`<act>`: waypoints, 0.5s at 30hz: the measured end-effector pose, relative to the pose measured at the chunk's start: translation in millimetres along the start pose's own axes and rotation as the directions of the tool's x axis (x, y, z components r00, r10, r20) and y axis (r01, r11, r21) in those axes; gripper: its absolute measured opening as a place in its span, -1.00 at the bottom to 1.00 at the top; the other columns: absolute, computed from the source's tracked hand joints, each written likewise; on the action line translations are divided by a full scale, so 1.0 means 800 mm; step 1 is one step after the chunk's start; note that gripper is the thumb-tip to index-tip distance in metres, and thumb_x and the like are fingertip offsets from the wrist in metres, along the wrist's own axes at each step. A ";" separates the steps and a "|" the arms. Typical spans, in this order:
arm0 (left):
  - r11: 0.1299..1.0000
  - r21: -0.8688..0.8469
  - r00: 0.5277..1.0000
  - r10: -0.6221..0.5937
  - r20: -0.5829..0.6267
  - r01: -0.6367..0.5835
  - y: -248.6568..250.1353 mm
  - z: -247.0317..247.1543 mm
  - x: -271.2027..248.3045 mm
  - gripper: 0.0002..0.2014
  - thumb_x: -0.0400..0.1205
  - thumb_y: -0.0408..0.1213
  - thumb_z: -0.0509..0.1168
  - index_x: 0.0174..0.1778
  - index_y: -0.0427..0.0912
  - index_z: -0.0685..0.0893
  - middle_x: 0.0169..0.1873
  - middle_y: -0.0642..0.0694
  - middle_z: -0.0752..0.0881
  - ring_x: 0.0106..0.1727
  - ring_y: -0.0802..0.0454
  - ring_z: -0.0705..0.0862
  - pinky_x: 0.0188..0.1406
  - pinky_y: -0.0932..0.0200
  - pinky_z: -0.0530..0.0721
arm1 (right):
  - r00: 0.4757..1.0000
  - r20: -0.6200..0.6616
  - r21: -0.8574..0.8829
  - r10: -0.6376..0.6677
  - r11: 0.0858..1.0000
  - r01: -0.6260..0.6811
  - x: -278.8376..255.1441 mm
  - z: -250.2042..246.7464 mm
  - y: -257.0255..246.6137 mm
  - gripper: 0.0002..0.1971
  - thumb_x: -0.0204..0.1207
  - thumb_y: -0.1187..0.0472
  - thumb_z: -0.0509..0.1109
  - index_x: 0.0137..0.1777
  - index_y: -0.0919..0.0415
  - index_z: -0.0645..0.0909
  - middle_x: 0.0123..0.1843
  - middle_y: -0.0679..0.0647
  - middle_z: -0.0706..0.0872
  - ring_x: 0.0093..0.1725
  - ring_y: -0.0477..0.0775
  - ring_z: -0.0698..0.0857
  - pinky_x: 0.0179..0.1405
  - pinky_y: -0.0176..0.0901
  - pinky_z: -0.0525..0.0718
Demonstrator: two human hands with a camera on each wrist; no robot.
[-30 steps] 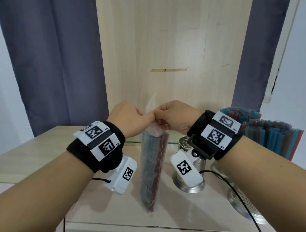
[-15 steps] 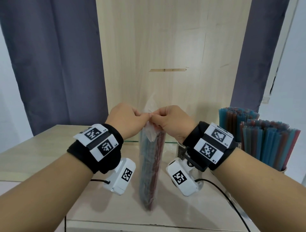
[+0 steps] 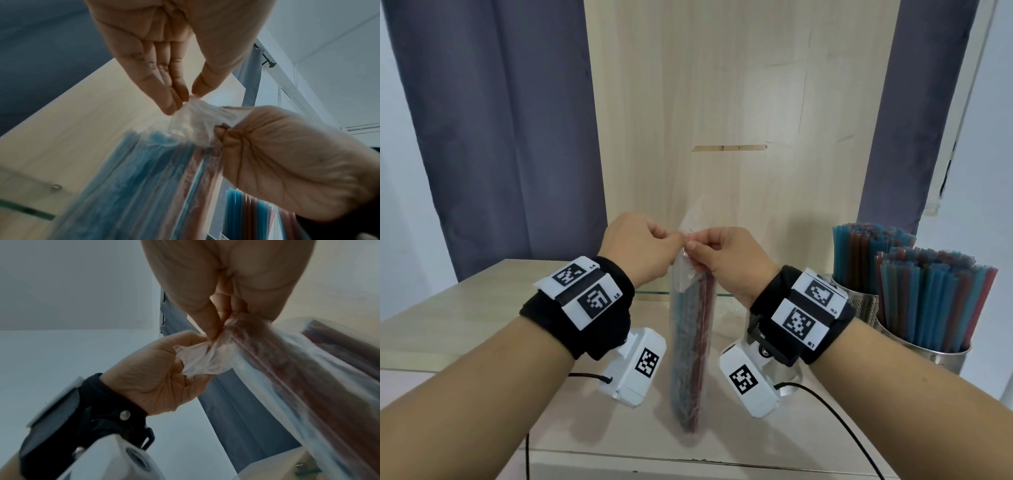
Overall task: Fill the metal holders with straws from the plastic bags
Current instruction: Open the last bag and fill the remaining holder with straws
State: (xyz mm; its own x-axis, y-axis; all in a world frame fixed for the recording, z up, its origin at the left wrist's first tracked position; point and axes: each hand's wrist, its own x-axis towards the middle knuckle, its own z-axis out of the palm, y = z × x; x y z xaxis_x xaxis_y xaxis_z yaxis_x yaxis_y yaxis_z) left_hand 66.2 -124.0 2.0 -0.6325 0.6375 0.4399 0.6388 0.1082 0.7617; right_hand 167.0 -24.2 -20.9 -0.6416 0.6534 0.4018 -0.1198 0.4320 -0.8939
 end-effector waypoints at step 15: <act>0.991 -0.132 0.996 -0.019 -0.088 0.008 0.012 0.015 -0.019 -0.72 0.47 -0.19 0.30 -0.46 -0.28 0.74 -0.39 -0.23 0.80 -0.22 -0.24 0.80 -0.09 -0.20 0.79 | 0.989 -0.108 0.241 0.099 0.968 -0.071 -0.007 0.015 0.005 -0.76 0.56 0.35 0.30 -0.37 0.24 0.51 -0.35 0.21 0.53 -0.34 0.13 0.48 -0.38 -0.14 0.44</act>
State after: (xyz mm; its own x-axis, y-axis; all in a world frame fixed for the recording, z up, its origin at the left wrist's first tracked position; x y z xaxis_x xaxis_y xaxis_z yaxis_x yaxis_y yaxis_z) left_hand 87.6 -123.4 -3.2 -0.6807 0.5660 0.4651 0.5705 0.0113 0.8213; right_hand 161.4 -33.6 -28.8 -0.5651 0.7561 0.3303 -0.2533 0.2220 -0.9416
